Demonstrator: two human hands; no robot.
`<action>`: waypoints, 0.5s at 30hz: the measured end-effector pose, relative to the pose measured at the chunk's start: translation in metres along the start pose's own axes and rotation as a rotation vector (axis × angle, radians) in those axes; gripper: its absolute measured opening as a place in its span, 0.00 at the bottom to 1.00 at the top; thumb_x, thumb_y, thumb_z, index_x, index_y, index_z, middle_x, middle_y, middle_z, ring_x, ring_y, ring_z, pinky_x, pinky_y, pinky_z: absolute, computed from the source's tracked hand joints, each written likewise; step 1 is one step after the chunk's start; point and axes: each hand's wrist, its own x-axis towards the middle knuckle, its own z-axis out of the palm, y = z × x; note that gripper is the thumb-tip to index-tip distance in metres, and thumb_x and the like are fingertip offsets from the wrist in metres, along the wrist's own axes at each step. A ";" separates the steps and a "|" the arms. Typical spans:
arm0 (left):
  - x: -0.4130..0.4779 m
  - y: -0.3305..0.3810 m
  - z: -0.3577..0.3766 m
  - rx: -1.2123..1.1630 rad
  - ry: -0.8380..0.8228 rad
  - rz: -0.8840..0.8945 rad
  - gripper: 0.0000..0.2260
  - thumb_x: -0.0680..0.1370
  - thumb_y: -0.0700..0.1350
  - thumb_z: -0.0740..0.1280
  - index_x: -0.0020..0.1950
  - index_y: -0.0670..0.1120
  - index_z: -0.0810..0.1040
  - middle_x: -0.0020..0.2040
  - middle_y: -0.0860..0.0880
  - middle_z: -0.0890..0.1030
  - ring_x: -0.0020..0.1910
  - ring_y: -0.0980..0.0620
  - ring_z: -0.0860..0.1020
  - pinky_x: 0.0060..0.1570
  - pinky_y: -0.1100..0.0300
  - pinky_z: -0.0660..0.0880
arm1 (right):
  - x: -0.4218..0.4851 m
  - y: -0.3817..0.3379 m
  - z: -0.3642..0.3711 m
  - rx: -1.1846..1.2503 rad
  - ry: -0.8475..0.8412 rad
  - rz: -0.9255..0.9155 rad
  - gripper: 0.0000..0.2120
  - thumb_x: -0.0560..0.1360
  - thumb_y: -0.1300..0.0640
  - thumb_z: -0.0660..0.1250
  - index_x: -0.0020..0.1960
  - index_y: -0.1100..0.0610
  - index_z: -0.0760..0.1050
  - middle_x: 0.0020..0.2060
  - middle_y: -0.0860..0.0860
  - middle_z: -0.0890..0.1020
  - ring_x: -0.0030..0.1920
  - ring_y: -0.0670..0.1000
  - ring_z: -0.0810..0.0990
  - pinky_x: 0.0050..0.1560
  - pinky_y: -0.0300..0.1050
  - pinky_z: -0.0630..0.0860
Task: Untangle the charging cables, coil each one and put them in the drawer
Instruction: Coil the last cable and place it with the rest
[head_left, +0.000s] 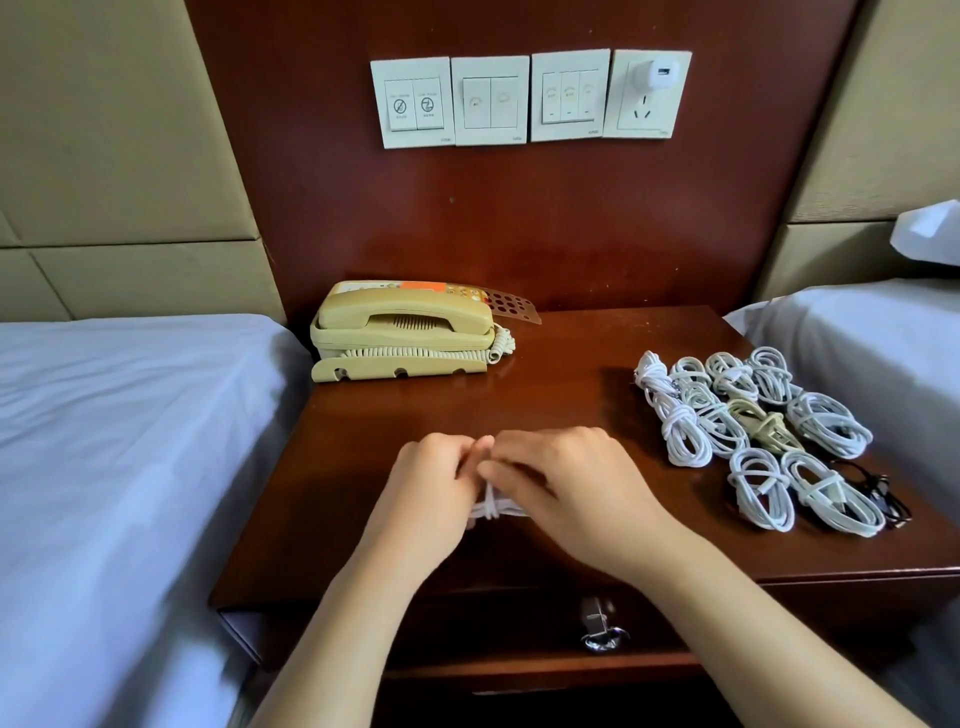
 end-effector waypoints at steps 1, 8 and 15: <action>0.000 0.000 -0.001 -0.049 -0.065 -0.001 0.17 0.81 0.45 0.57 0.35 0.42 0.76 0.28 0.50 0.77 0.23 0.58 0.74 0.27 0.62 0.71 | 0.001 0.007 0.000 0.045 -0.029 0.027 0.12 0.78 0.47 0.58 0.37 0.45 0.65 0.26 0.42 0.67 0.29 0.46 0.69 0.29 0.39 0.61; -0.008 0.020 -0.011 -0.719 -0.370 -0.122 0.19 0.77 0.50 0.60 0.28 0.43 0.72 0.23 0.48 0.68 0.19 0.57 0.62 0.22 0.68 0.59 | -0.001 0.026 -0.002 0.965 -0.141 0.256 0.19 0.77 0.50 0.59 0.33 0.62 0.68 0.25 0.50 0.64 0.27 0.45 0.59 0.28 0.37 0.56; 0.001 0.024 -0.005 -1.020 0.129 -0.466 0.17 0.82 0.42 0.57 0.32 0.44 0.69 0.19 0.50 0.68 0.15 0.58 0.65 0.16 0.67 0.60 | -0.004 0.001 0.013 0.298 -0.013 0.093 0.17 0.81 0.51 0.56 0.34 0.52 0.62 0.25 0.45 0.65 0.27 0.47 0.65 0.30 0.39 0.63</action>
